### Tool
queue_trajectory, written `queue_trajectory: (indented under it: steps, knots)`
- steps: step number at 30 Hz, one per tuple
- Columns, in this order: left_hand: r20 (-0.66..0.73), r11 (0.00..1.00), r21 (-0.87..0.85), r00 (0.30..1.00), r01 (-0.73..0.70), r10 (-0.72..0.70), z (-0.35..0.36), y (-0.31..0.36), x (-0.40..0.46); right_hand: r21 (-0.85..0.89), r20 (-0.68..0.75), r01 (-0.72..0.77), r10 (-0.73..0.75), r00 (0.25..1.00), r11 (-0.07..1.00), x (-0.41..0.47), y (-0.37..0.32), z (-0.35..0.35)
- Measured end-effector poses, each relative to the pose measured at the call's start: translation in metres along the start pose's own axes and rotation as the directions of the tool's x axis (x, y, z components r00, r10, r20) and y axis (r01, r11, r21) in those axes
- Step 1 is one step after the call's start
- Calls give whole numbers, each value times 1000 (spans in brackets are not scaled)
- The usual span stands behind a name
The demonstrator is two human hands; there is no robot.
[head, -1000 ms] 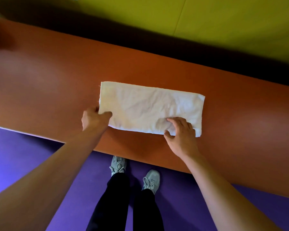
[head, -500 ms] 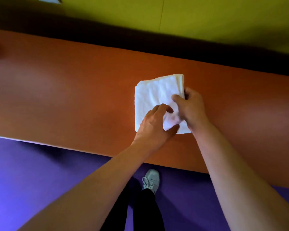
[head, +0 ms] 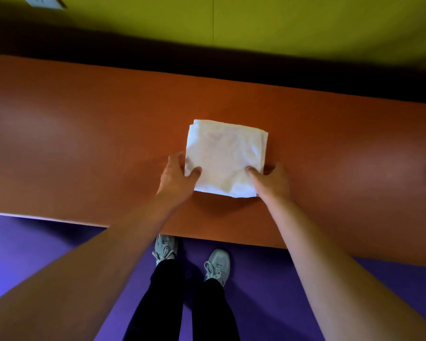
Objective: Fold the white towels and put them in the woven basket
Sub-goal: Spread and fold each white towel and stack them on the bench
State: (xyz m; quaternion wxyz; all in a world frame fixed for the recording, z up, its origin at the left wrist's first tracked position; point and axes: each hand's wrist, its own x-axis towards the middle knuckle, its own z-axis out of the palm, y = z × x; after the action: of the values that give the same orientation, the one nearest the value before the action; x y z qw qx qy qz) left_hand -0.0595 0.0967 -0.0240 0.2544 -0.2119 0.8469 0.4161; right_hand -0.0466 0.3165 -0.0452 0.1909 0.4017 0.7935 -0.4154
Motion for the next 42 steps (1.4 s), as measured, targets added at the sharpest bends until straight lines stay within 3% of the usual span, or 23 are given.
queue_trajectory:
  steps: [3,6,8,12,15,30,37,42]
  knots:
    - [25,991,-95,995,96,-94,1,13,-3,168,93,-131,117,989,977,-5,-4,-6]
    - [45,982,-131,991,134,-129,5,24,-14,196,259,-301,247,934,933,-20,-6,-21]
    - [53,982,-134,991,131,-125,6,30,-25,221,289,-298,230,929,929,-31,-1,-32]
    - [97,983,-164,993,88,-72,12,43,-43,339,156,-82,29,987,937,-47,12,-58]
    - [136,985,-166,990,40,-17,21,57,-52,397,88,-11,-26,996,918,-58,17,-84]
    - [374,952,-115,875,-285,307,112,223,-86,604,-245,118,43,968,788,-57,27,-258]
    - [409,932,-78,841,-353,353,189,274,-112,643,-304,123,105,947,756,-28,78,-329]
    - [399,931,-53,847,-362,352,254,292,-143,603,-323,154,63,944,783,-10,124,-386]
